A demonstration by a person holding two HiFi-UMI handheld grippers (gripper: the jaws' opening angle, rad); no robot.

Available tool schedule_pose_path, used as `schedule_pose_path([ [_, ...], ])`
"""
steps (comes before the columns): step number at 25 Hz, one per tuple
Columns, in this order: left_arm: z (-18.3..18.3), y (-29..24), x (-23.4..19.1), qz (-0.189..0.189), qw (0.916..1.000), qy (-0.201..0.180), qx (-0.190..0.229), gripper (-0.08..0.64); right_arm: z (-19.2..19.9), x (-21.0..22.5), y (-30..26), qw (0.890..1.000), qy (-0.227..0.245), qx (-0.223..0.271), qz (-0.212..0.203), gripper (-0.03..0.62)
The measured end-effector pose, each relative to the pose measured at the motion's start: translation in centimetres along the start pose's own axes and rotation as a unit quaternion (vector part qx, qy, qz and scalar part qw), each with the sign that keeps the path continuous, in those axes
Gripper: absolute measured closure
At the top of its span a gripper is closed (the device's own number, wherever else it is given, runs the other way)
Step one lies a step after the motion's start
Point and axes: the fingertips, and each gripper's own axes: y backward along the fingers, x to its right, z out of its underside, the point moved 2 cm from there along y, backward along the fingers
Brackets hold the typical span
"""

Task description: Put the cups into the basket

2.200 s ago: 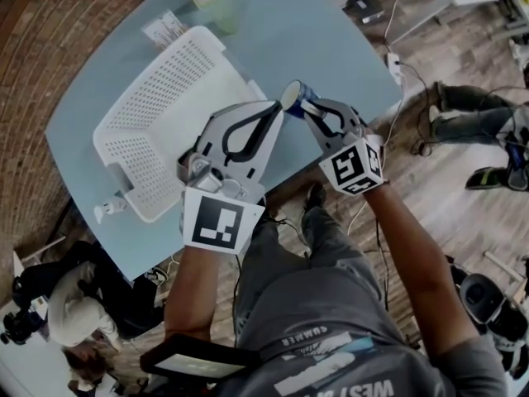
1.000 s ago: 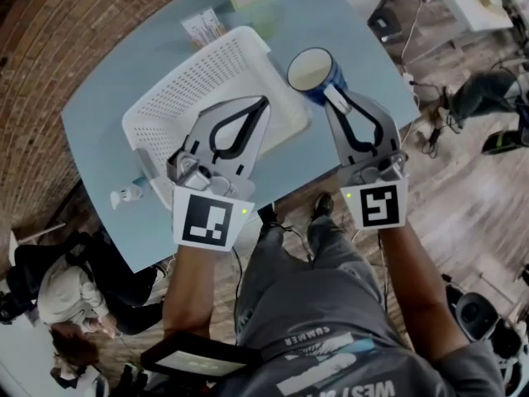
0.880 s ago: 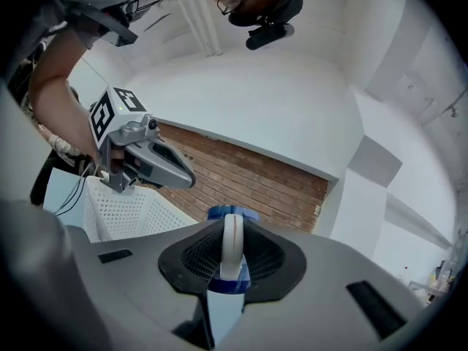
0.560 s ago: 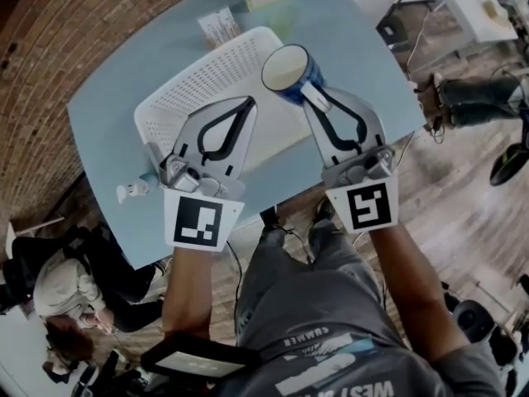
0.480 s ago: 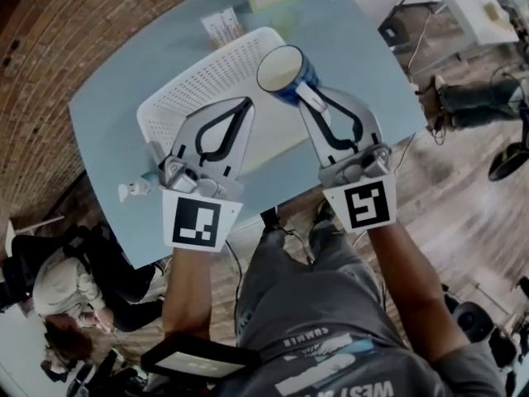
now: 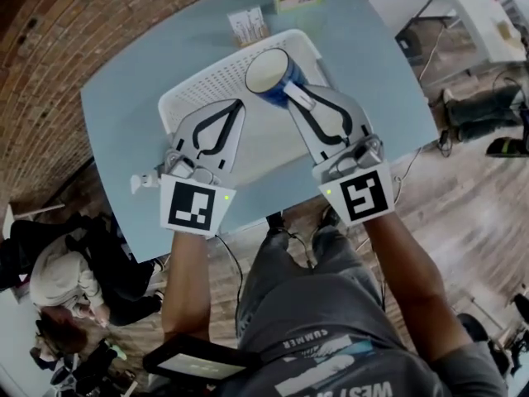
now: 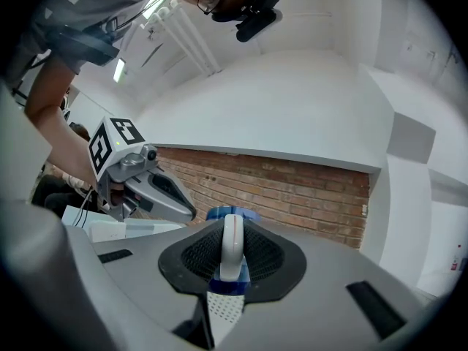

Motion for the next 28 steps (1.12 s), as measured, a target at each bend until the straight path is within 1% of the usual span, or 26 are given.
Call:
schedule_pose_path([
  [2, 1.5, -0.2, -0.4, 0.012, 0.9992, 0.034, -0.019, 0.560, -0.3, -0.4, -0.7, 1.000, -0.009, 0.007, -0.003, 0.523],
  [3, 2.1, -0.3, -0.6, 0.016, 0.9986, 0.043, -0.026, 0.560, -0.4, -0.7, -1.0, 1.000, -0.013, 0.010, -0.005, 0.523],
  [8, 4.8, -1.4, -0.7, 0.044, 0.9955, 0.058, -0.061, 0.560, -1.7, -1.9, -2.6, 0.999, -0.018, 0.029, -0.021, 0.523],
  [13, 4.7, -1.3, -0.8, 0.080, 0.9938, 0.063, -0.044, 0.560, -2.3, -3.2, -3.7, 0.998, -0.012, 0.031, -0.045, 0.523],
  [14, 4.6, -1.0, -1.0, 0.087, 0.9933, 0.063, -0.042, 0.550, -2.3, -3.3, -3.7, 0.998, -0.013, 0.031, -0.047, 0.523],
  [16, 4.6, -0.4, -1.7, 0.086, 0.9939, 0.056, -0.039, 0.526, -2.4, -3.3, -3.8, 0.998, -0.015, 0.034, -0.048, 0.523],
  [18, 4.2, 0.3, -2.9, 0.073, 0.9964, 0.032, -0.028, 0.497, -2.5, -3.3, -3.9, 0.998, -0.017, 0.038, -0.050, 0.523],
  [20, 3.4, 1.2, -3.9, 0.060, 0.9980, -0.016, -0.010, 0.477, -2.6, -3.6, -4.1, 0.998, -0.017, 0.040, -0.056, 0.523],
  [22, 2.9, 1.9, -4.5, 0.050, 0.9964, -0.068, -0.005, 0.468, -2.5, -4.0, -4.1, 0.997, -0.016, 0.039, -0.062, 0.523],
  [24, 2.8, 2.5, -4.7, 0.048, 0.9911, -0.123, -0.016, 0.466, -2.4, -4.5, -4.2, 0.997, -0.019, 0.040, -0.069, 0.523],
  [26, 3.3, 2.9, -4.6, 0.054, 0.9825, -0.176, -0.027, 0.466, -2.3, -4.8, -4.4, 0.996, -0.025, 0.039, -0.076, 0.523],
  [28, 4.0, 3.4, -4.4, 0.065, 0.9726, -0.221, -0.033, 0.466, -2.1, -5.2, -4.7, 0.995, -0.030, 0.036, -0.084, 0.523],
])
